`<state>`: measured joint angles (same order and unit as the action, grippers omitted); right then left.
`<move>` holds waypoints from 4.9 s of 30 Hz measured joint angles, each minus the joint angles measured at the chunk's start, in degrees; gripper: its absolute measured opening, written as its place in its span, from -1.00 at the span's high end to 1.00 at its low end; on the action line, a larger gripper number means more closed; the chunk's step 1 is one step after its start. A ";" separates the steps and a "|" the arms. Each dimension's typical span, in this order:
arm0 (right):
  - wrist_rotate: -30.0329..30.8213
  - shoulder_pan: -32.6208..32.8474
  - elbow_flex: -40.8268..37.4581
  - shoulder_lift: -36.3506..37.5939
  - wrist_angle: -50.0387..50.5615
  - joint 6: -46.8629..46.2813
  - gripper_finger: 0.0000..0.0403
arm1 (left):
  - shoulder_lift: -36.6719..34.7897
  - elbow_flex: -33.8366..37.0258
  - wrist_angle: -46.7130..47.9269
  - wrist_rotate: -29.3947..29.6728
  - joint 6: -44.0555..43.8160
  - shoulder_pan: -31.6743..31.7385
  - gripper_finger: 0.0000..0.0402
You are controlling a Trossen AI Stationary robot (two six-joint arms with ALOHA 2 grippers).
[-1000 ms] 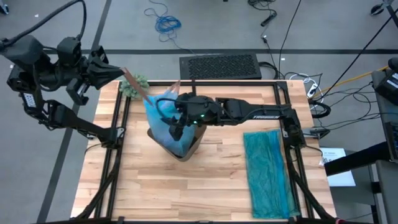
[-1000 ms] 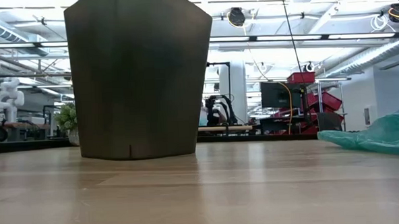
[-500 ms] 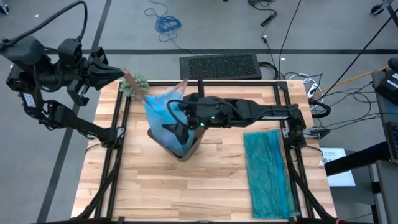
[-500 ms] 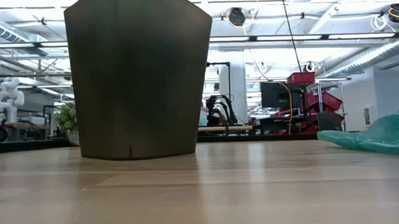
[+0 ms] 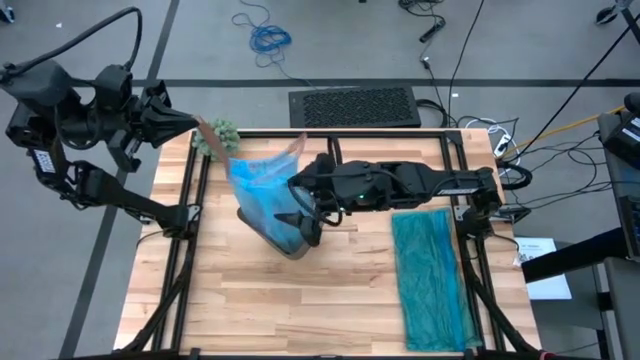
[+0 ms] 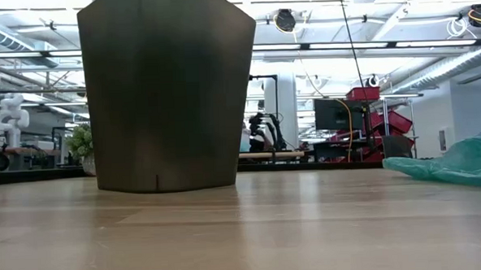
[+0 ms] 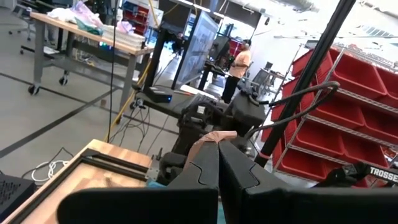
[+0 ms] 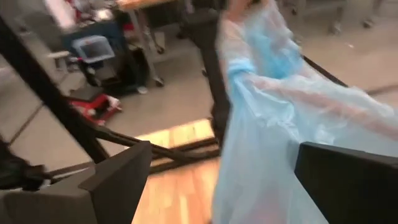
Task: Place trash/remove bag and relplace
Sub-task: Close the blue trash bag, then remove the blue trash bag from the trash bin
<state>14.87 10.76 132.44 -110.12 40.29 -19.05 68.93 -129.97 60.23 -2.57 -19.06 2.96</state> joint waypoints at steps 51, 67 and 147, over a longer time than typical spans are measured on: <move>-25.16 -11.82 2.17 -18.15 -31.11 -3.66 0.97 | 1.18 0.00 -2.38 2.81 2.08 0.00 0.99; -19.52 -12.50 2.54 -7.21 -35.75 7.35 1.00 | 1.31 0.02 -21.77 4.57 10.98 0.00 0.19; 5.74 -52.52 -74.49 49.68 -6.79 -2.66 1.00 | 6.43 0.02 -26.12 36.33 20.91 0.02 0.14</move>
<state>20.61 -41.76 57.95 -60.44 33.50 -21.71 75.35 -129.95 34.11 33.76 1.85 2.98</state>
